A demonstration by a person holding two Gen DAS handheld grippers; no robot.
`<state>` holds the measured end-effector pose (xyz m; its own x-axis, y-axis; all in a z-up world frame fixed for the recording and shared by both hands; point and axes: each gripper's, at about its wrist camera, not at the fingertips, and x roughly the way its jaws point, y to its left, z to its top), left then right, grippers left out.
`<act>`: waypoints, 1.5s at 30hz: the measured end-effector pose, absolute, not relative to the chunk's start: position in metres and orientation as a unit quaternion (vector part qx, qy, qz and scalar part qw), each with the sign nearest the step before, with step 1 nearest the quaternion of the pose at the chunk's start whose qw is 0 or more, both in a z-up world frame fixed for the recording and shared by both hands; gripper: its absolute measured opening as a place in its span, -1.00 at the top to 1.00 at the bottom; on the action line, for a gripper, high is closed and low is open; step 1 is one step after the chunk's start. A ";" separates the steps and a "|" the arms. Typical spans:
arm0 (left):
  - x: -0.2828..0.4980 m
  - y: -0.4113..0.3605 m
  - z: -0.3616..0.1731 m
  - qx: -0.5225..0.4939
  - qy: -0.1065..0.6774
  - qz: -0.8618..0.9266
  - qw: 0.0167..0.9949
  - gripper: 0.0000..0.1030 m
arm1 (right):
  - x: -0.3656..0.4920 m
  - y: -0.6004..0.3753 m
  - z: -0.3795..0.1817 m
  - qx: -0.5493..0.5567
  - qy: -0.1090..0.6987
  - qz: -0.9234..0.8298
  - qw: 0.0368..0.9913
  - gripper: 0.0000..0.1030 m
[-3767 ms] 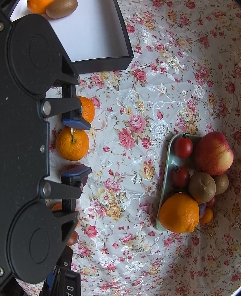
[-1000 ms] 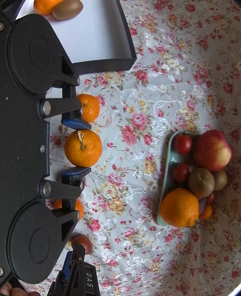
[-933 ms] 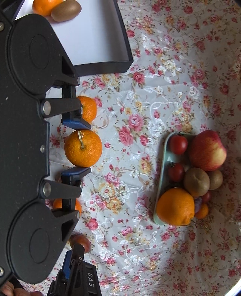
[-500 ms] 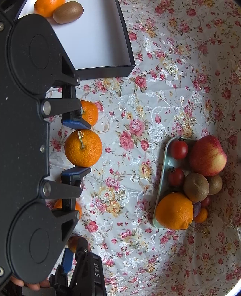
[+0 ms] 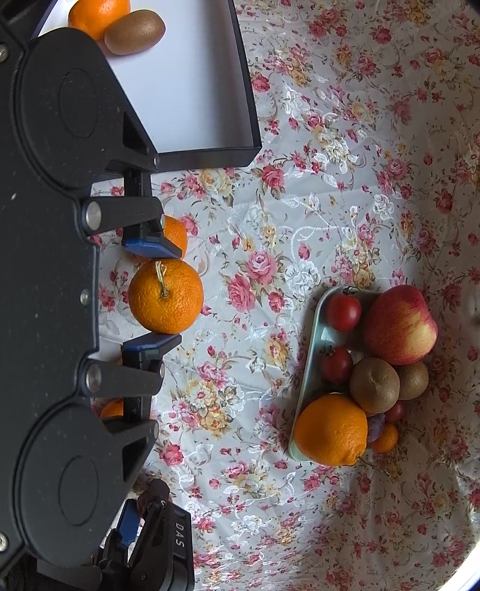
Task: Organize fruits
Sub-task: 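Lift the mandarin and plum and carry both over the white box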
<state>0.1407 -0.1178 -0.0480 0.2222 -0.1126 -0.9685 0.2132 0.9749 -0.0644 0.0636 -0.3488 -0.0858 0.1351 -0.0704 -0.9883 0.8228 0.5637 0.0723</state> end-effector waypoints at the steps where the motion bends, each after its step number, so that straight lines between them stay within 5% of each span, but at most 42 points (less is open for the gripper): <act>1: 0.141 -0.117 -0.046 0.041 0.613 -0.103 0.782 0.04 | 0.064 -0.350 -0.084 0.336 0.567 -0.328 0.677 0.30; 14: 0.138 -0.091 -0.027 0.031 0.595 -0.080 0.799 0.04 | 0.060 -0.312 -0.040 0.302 0.526 -0.300 0.737 0.36; 15: 0.137 -0.088 -0.027 0.030 0.595 -0.078 0.799 0.04 | 0.059 -0.309 -0.038 0.299 0.522 -0.298 0.741 0.41; 16: 0.135 -0.085 -0.026 0.028 0.595 -0.076 0.799 0.04 | 0.057 -0.305 -0.036 0.296 0.517 -0.295 0.747 0.81; 17: 0.134 -0.081 -0.026 0.027 0.595 -0.074 0.800 0.04 | 0.056 -0.301 -0.036 0.292 0.514 -0.289 0.753 0.92; 27: 0.115 -0.043 -0.023 0.015 0.591 -0.047 0.806 0.04 | 0.043 -0.284 -0.037 0.300 0.521 -0.267 0.753 0.78; 30: 0.113 -0.035 -0.021 0.003 0.591 -0.045 0.805 0.04 | 0.037 -0.293 -0.038 0.301 0.517 -0.281 0.751 0.60; 45: 0.108 -0.046 -0.022 0.021 0.592 -0.064 0.803 0.04 | 0.057 -0.303 -0.066 0.317 0.522 -0.313 0.727 0.50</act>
<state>0.1078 -0.0455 -0.0224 0.2900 -0.0778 -0.9538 0.1281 0.9909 -0.0419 0.0566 -0.3033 -0.0661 0.2590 -0.1244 -0.9578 0.7859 0.6036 0.1341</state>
